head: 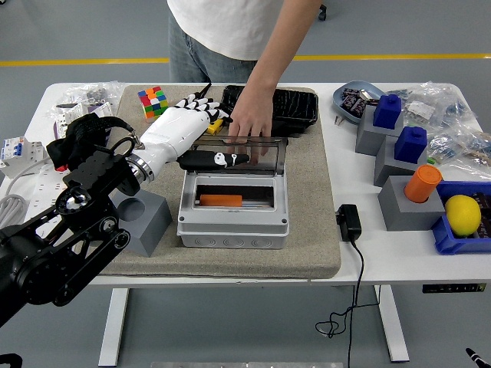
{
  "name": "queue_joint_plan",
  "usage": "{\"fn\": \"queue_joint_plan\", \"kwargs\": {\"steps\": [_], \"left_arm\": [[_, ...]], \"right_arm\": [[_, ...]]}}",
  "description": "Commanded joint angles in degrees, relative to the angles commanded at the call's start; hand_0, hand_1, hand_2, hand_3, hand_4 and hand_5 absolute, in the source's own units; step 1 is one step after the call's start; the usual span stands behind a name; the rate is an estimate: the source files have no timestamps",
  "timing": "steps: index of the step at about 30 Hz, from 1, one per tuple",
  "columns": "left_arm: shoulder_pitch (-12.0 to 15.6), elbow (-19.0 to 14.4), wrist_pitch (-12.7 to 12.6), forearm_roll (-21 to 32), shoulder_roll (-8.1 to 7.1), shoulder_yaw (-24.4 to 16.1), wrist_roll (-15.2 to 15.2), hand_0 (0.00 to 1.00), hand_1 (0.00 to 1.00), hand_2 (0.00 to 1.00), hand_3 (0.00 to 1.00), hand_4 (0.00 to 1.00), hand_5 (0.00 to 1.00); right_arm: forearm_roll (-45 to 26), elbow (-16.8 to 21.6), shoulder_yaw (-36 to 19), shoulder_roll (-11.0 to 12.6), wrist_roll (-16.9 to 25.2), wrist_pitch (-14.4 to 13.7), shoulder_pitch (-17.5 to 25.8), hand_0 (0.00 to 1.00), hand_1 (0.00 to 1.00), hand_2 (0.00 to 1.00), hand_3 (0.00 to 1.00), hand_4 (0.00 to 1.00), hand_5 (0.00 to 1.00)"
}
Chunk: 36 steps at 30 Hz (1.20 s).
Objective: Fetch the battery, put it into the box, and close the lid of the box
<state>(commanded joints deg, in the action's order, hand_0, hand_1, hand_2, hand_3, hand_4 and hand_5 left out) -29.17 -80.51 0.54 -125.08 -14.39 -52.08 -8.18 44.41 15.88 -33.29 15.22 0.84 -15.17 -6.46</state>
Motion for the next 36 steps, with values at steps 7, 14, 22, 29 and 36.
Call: {"fn": "queue_joint_plan", "kwargs": {"steps": [7,14,22,29,36], "left_arm": [[0.5,-0.5,0.4,0.5,-0.2,0.8,0.0,0.998,0.998,0.904,0.74,0.998,0.998],[1.0,-2.1,0.5,1.4,-0.74,1.6,0.0,0.998,0.998,0.89,0.728,0.998,0.998],[2.4,-5.3,0.6,2.2,-1.63,4.0,-0.1,0.998,0.998,0.88,0.725,0.998,0.998],[3.7,-10.1,-0.2,2.6,-3.1,6.7,-0.1,0.998,0.998,0.868,0.721,0.998,0.998],[5.2,-12.5,-0.4,2.6,-3.85,8.7,-0.3,0.998,0.998,0.861,0.719,0.998,0.998]], "right_arm": [[0.0,0.0,-0.1,0.0,0.0,0.0,0.0,0.809,0.777,0.75,0.766,0.998,0.998],[0.2,0.0,-0.3,0.0,0.0,0.0,-0.1,0.809,0.777,0.75,0.766,0.998,0.998],[0.2,0.0,-0.5,-0.1,-0.1,0.0,0.0,0.81,0.776,0.75,0.765,0.998,0.998],[0.3,0.0,-0.6,-0.1,-0.1,0.0,-0.1,0.81,0.777,0.75,0.766,0.998,0.998],[0.4,0.0,-0.5,0.0,-0.1,0.0,0.0,0.81,0.775,0.75,0.766,0.998,0.998]]}}
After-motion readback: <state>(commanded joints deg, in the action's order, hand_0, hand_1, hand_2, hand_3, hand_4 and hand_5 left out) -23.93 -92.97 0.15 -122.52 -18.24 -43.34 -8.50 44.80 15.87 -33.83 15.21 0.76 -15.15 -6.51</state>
